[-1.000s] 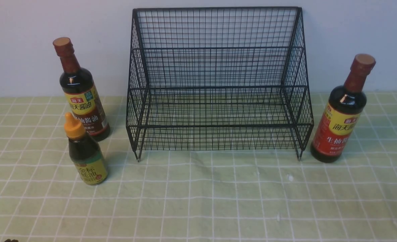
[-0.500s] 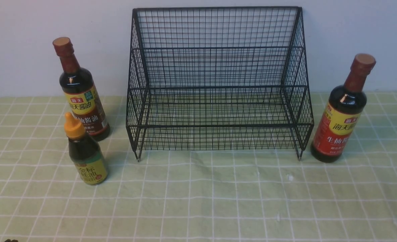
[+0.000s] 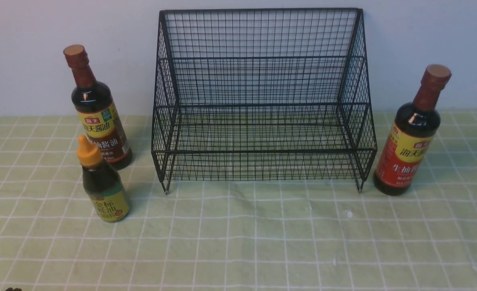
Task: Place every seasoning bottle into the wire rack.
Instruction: Use the right arm to grab the condiment bottle closest to it
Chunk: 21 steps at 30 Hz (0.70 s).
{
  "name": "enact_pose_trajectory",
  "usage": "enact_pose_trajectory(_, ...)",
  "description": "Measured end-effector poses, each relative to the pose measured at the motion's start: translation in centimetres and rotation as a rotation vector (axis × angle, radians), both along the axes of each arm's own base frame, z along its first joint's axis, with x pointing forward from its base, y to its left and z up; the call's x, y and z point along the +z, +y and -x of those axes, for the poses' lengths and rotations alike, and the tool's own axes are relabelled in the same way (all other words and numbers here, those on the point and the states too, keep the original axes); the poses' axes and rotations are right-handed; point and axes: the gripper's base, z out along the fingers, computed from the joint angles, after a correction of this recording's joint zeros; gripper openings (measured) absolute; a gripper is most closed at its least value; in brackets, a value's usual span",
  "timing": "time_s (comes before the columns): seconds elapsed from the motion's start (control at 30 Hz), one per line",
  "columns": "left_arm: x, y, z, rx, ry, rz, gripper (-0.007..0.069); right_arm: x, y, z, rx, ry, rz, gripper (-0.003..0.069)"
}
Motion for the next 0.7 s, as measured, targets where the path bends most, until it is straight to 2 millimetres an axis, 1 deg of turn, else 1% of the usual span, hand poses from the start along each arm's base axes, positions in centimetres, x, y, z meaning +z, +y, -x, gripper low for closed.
enact_pose_trajectory(0.07, 0.0, 0.0, 0.0, 0.0, 0.0, 0.0, -0.0007, 0.5, 0.4, -1.6, 0.007, 0.008, 0.001, 0.0019)
enact_pose_trajectory(0.1, 0.0, 0.0, 0.0, 0.0, 0.0, 0.0, -0.0007, 0.8, 0.6, -2.7, 0.011, 0.006, 0.001, 0.0042)
enact_pose_trajectory(0.17, 0.0, 0.0, 0.0, 0.0, 0.0, 0.0, -0.0007, 1.1, 0.9, -4.2, 0.017, -0.003, -0.001, 0.0083)
enact_pose_trajectory(0.2, 0.0, 0.0, 0.0, 0.0, 0.0, 0.0, -0.0007, 1.1, 1.1, -5.0, 0.021, -0.003, -0.001, 0.0113)
enact_pose_trajectory(0.27, 0.0, 0.0, 0.0, 0.0, 0.0, 0.0, -0.0007, 0.8, 1.5, -6.9, 0.033, -0.017, -0.002, 0.0204)
enact_pose_trajectory(0.3, 0.0, 0.0, 0.0, 0.0, 0.0, 0.0, -0.0007, 0.8, 1.5, -7.1, 0.035, -0.017, -0.001, 0.0204)
enact_pose_trajectory(0.33, 0.0, 0.0, 0.0, 0.0, 0.0, 0.0, -0.0007, 0.3, 1.8, -8.3, 0.044, -0.022, -0.002, 0.0279)
enact_pose_trajectory(0.4, 0.0, 0.0, 0.0, 0.0, 0.0, 0.0, -0.0007, -0.6, 2.1, -10.0, 0.057, -0.03, 0.004, 0.0377)
enact_pose_trajectory(0.47, 0.0, 0.0, 0.0, 0.0, 0.0, 0.0, -0.0007, -1.3, 2.1, -10.9, 0.058, -0.029, 0.014, 0.0428)
enact_pose_trajectory(0.5, 0.0, 0.0, 0.0, 0.0, 0.0, 0.0, -0.0007, -2.0, 1.9, -11.5, 0.054, -0.023, 0.019, 0.0473)
enact_pose_trajectory(0.53, 0.0, 0.0, 0.0, 0.0, 0.0, 0.0, -0.0007, -2.0, 1.9, -11.7, 0.052, -0.026, 0.02, 0.0485)
enact_pose_trajectory(0.6, 0.0, 0.0, 0.0, 0.0, 0.0, 0.0, -0.0007, -3.0, 1.4, -12.7, 0.037, -0.012, 0.022, 0.0534)
enact_pose_trajectory(0.7, 0.0, 0.0, 0.0, 0.0, 0.0, 0.0, -0.0007, -4.1, 1.0, -13.6, 0.026, 0.003, 0.035, 0.0565)
